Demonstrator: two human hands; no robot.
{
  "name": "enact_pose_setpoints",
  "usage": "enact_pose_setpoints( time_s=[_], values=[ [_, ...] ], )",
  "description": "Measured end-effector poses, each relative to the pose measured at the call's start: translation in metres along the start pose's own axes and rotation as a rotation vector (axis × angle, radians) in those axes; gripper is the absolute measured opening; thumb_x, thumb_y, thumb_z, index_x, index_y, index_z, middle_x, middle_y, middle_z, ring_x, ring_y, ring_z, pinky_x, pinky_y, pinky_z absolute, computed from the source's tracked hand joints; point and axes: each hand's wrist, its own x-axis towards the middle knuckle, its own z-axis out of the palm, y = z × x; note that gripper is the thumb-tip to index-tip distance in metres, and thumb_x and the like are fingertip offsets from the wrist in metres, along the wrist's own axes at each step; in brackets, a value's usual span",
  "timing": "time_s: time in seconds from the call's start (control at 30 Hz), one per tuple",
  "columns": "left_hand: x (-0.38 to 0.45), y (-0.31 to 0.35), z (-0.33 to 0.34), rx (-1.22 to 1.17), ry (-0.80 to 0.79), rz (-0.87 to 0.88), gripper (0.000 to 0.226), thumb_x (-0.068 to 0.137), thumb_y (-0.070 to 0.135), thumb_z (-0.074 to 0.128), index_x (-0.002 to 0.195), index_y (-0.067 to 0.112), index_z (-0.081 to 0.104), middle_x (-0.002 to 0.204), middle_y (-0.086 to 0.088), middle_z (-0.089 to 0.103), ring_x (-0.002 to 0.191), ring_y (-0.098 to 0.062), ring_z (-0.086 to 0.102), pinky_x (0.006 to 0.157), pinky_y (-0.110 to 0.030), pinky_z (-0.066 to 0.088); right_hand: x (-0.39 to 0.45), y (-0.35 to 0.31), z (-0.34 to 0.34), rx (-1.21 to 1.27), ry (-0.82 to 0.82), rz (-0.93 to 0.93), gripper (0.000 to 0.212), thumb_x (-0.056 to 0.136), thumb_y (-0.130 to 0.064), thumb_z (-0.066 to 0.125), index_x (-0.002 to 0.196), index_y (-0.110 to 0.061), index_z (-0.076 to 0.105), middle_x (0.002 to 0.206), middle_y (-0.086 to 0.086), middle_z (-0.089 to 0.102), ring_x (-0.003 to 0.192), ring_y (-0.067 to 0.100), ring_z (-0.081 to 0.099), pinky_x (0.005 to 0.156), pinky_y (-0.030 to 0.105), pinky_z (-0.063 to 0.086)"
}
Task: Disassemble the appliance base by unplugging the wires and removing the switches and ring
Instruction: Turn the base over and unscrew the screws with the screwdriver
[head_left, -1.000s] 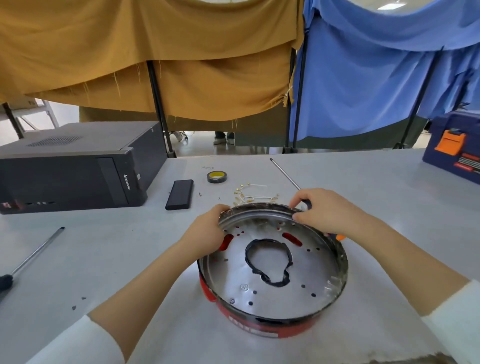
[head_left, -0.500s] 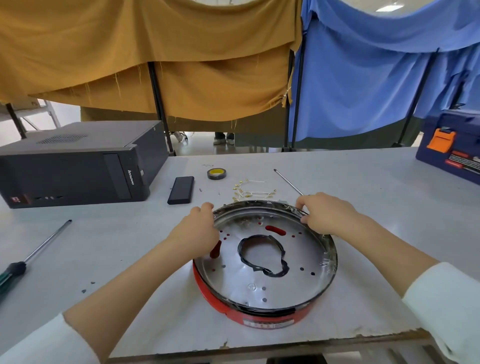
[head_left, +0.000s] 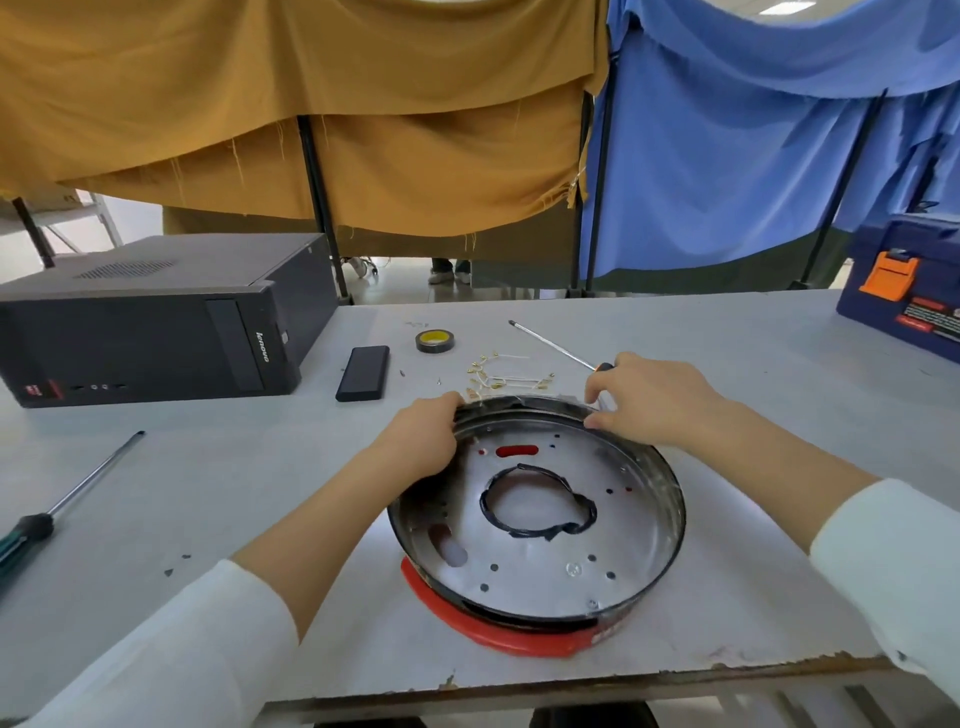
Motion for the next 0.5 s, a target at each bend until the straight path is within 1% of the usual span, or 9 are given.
enact_pose_setpoints(
  time_s=[0.1, 0.17, 0.27, 0.33, 0.37, 0.43, 0.5],
  values=[
    [-0.005, -0.009, -0.004, 0.018, 0.005, -0.066, 0.033, 0.094, 0.008, 0.038, 0.125, 0.015, 0.046, 0.115, -0.014, 0.059, 0.098, -0.030, 0.056, 0.074, -0.032, 0.041, -0.001, 0.004, 0.000, 0.065, -0.047, 0.018, 0.025, 0.087, -0.059, 0.053, 0.090, -0.035, 0.059, 0.086, -0.010, 0.048, 0.071, 0.010, 0.048, 0.054, 0.026, 0.031],
    [-0.008, -0.010, -0.005, 0.056, -0.023, -0.097, 0.031, 0.095, 0.009, 0.038, 0.124, 0.013, 0.045, 0.113, -0.014, 0.059, 0.095, -0.029, 0.056, 0.074, -0.032, 0.044, 0.000, 0.001, 0.003, 0.105, -0.038, 0.003, 0.025, 0.090, -0.054, 0.054, 0.084, -0.030, 0.058, 0.081, -0.010, 0.049, 0.066, 0.008, 0.047, 0.051, 0.026, 0.029],
    [-0.009, -0.009, -0.008, 0.077, -0.057, -0.112, 0.031, 0.095, 0.013, 0.040, 0.127, 0.014, 0.043, 0.113, -0.013, 0.059, 0.094, -0.026, 0.056, 0.077, -0.033, 0.046, 0.001, -0.005, 0.002, 0.054, -0.020, -0.009, 0.023, 0.092, -0.049, 0.053, 0.083, -0.028, 0.055, 0.085, -0.007, 0.047, 0.071, 0.014, 0.050, 0.052, 0.026, 0.030],
    [-0.009, -0.006, -0.007, 0.051, -0.042, -0.078, 0.038, 0.095, 0.011, 0.042, 0.133, 0.017, 0.039, 0.118, -0.012, 0.059, 0.100, -0.027, 0.056, 0.077, -0.032, 0.044, 0.001, -0.007, -0.001, 0.044, -0.048, 0.010, 0.021, 0.092, -0.048, 0.053, 0.082, -0.030, 0.054, 0.090, -0.004, 0.050, 0.075, 0.017, 0.051, 0.053, 0.027, 0.031],
    [-0.009, -0.005, -0.005, 0.032, -0.026, -0.057, 0.043, 0.094, 0.009, 0.042, 0.135, 0.019, 0.038, 0.121, -0.011, 0.058, 0.104, -0.028, 0.056, 0.078, -0.033, 0.045, 0.001, -0.007, -0.002, 0.047, -0.059, 0.023, 0.019, 0.092, -0.048, 0.053, 0.084, -0.030, 0.054, 0.094, -0.003, 0.052, 0.077, 0.017, 0.050, 0.054, 0.027, 0.031],
    [-0.007, -0.003, -0.001, -0.019, 0.000, -0.022, 0.048, 0.092, 0.006, 0.044, 0.137, 0.022, 0.038, 0.125, -0.010, 0.058, 0.107, -0.028, 0.056, 0.081, -0.035, 0.047, -0.001, -0.007, -0.005, 0.059, -0.055, 0.046, 0.014, 0.093, -0.046, 0.052, 0.095, -0.033, 0.058, 0.102, -0.003, 0.052, 0.081, 0.017, 0.050, 0.061, 0.028, 0.036],
    [-0.002, -0.002, 0.002, -0.047, 0.009, 0.027, 0.049, 0.092, 0.005, 0.044, 0.136, 0.025, 0.040, 0.124, -0.008, 0.059, 0.107, -0.027, 0.057, 0.083, -0.036, 0.048, -0.002, -0.007, -0.010, 0.172, -0.030, 0.059, 0.021, 0.093, -0.047, 0.051, 0.109, -0.036, 0.058, 0.099, -0.006, 0.050, 0.081, 0.016, 0.051, 0.068, 0.031, 0.041]
  ],
)
